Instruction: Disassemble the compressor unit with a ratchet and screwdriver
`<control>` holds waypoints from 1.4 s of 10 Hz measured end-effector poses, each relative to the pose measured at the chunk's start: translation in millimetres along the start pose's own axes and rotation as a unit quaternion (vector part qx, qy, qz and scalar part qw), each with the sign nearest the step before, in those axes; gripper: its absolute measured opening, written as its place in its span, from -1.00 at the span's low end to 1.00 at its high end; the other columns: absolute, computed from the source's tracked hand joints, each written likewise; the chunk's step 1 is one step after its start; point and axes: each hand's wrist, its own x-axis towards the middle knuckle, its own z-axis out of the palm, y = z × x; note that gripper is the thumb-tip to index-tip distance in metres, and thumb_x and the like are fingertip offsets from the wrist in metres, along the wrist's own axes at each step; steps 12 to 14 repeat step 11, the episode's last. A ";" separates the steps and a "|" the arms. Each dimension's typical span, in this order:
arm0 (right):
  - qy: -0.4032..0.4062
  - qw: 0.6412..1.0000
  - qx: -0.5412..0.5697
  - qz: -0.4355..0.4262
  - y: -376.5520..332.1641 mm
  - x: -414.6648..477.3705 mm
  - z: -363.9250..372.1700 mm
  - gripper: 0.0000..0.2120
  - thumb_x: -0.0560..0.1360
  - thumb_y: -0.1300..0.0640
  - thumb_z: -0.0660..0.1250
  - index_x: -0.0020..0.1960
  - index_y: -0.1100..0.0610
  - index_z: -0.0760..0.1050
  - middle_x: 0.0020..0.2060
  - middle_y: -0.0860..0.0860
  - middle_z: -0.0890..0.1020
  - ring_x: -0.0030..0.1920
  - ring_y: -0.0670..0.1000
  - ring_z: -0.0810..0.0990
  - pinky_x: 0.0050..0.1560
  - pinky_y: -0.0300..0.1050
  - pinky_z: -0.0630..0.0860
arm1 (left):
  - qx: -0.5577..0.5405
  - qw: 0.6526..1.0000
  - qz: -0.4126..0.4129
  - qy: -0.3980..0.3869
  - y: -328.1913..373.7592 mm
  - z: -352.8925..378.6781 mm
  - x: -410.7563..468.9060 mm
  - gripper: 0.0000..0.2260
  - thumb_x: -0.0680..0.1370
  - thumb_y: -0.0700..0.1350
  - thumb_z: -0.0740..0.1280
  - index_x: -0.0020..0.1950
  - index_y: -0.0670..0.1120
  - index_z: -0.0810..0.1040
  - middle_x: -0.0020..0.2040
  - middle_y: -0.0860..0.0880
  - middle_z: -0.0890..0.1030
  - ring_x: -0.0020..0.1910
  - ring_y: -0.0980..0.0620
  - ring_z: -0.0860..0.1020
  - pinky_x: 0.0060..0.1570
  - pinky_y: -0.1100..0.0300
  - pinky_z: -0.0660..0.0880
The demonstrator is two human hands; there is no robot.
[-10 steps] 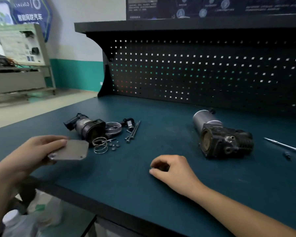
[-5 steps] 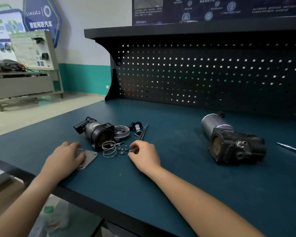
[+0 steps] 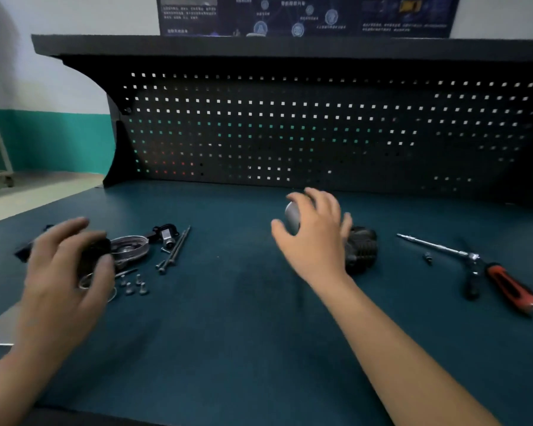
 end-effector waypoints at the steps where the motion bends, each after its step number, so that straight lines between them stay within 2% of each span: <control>1: -0.125 0.979 -0.077 0.143 28.5 10.1 -11.9 -0.37 0.43 -0.19 0.29 0.41 0.02 0.24 0.47 0.07 0.16 0.48 0.15 0.01 0.39 0.27 -0.05 | -0.054 0.996 0.071 -0.023 53.2 29.7 15.5 -0.63 0.51 -0.01 0.17 0.13 -0.27 0.50 0.20 0.00 0.44 0.23 -0.08 0.37 0.33 0.34 0.18; 2: -0.202 0.956 -0.114 0.178 47.3 3.6 -13.3 -0.35 0.38 -0.23 0.32 0.35 0.08 0.34 0.35 0.11 0.38 0.38 0.19 0.25 0.34 0.14 0.26 | -0.078 0.979 0.131 -0.132 112.3 82.5 40.9 -0.67 0.52 -0.07 0.23 0.10 -0.31 0.54 0.21 -0.27 0.46 0.22 -0.11 0.41 0.26 0.24 0.23; 3: -0.170 0.969 -0.099 0.151 50.4 5.7 -12.3 -0.48 0.35 -0.16 0.36 0.20 0.11 0.47 0.17 0.11 0.54 0.22 0.17 0.44 0.18 0.02 0.43 | -0.091 0.972 0.104 -0.192 134.7 119.4 56.9 -0.72 0.55 -0.15 0.29 0.18 -0.29 0.52 0.30 -0.24 0.41 0.29 -0.15 0.40 0.28 0.17 0.23; 4: -0.198 0.971 -0.078 0.106 65.3 12.7 -29.3 -0.61 0.29 -0.11 0.39 0.05 0.05 0.55 -0.02 0.02 0.62 0.07 0.12 0.54 0.05 -0.03 0.48 | -0.095 0.966 0.059 -0.234 136.0 162.0 81.1 -0.69 0.58 -0.10 0.24 0.27 -0.21 0.47 0.38 -0.15 0.34 0.37 -0.10 0.32 0.33 0.06 0.25; 5: -0.252 0.963 -0.020 0.097 92.3 18.5 -48.9 -0.53 0.27 -0.08 0.46 0.16 -0.06 0.55 0.08 -0.05 0.61 0.17 0.05 0.51 0.17 -0.02 0.44 | -0.106 0.962 0.022 -0.252 124.3 178.2 94.6 -0.67 0.59 -0.06 0.21 0.31 -0.18 0.44 0.41 -0.13 0.31 0.40 -0.07 0.28 0.35 0.08 0.20; 6: -0.309 0.947 0.009 0.090 133.1 32.0 -72.6 -0.34 0.31 -0.04 0.50 0.37 -0.09 0.38 0.41 -0.09 0.35 0.45 -0.02 0.22 0.43 0.05 0.17 | -0.142 0.939 -0.076 -0.305 114.1 193.8 97.0 -0.58 0.60 -0.02 0.20 0.42 -0.16 0.32 0.46 -0.13 0.27 0.44 -0.06 0.23 0.34 0.15 0.16; 7: -0.249 0.963 -0.042 0.096 155.4 39.1 -69.4 -0.29 0.33 -0.05 0.50 0.41 0.01 0.32 0.40 -0.01 0.36 0.42 0.02 0.27 0.40 0.03 0.21 | -0.182 0.912 -0.162 -0.330 116.0 204.4 89.8 -0.51 0.59 0.02 0.23 0.45 -0.18 0.25 0.43 -0.12 0.34 0.39 -0.05 0.31 0.24 0.18 0.23; 8: -0.167 0.969 0.041 0.178 172.8 28.7 -52.3 -0.34 0.35 0.04 0.50 0.38 0.11 0.35 0.19 0.11 0.55 0.19 0.07 0.52 0.18 -0.15 0.41 | -0.212 0.905 -0.205 -0.307 113.5 215.2 74.8 -0.41 0.53 0.05 0.33 0.44 -0.16 0.19 0.40 -0.06 0.37 0.34 -0.06 0.36 0.16 0.20 0.25; 9: -0.194 0.955 0.088 0.205 178.2 17.8 -40.6 -0.31 0.35 0.07 0.51 0.40 0.15 0.32 0.21 0.09 0.55 0.21 0.07 0.52 0.26 -0.08 0.41 | -0.233 0.904 -0.220 -0.282 113.1 216.0 71.5 -0.40 0.51 0.03 0.36 0.42 -0.15 0.20 0.38 -0.05 0.38 0.32 -0.05 0.37 0.17 0.20 0.26; 10: -0.203 0.955 0.099 0.192 173.6 14.1 -40.8 -0.39 0.35 0.09 0.50 0.34 0.15 0.40 0.21 0.04 0.55 0.24 0.04 0.51 0.28 -0.07 0.41 | -0.225 0.908 -0.223 -0.275 118.6 213.2 71.2 -0.43 0.53 0.00 0.35 0.44 -0.15 0.20 0.40 -0.06 0.36 0.35 -0.06 0.34 0.22 0.18 0.26; 11: -0.203 0.955 0.091 0.197 170.2 13.8 -49.1 -0.37 0.38 0.06 0.47 0.38 0.16 0.36 0.28 0.04 0.50 0.29 0.03 0.46 0.29 -0.12 0.37 | -0.236 0.906 -0.233 -0.262 123.9 208.1 72.6 -0.39 0.54 -0.01 0.33 0.48 -0.12 0.13 0.44 -0.12 0.29 0.38 -0.09 0.30 0.26 0.14 0.24; 14: -0.203 0.955 0.091 0.197 170.2 13.8 -49.1 -0.37 0.38 0.06 0.47 0.38 0.16 0.36 0.28 0.04 0.50 0.29 0.03 0.46 0.29 -0.12 0.37 | -0.236 0.906 -0.233 -0.262 123.9 208.1 72.6 -0.39 0.54 -0.01 0.33 0.48 -0.12 0.13 0.44 -0.12 0.29 0.38 -0.09 0.30 0.26 0.14 0.24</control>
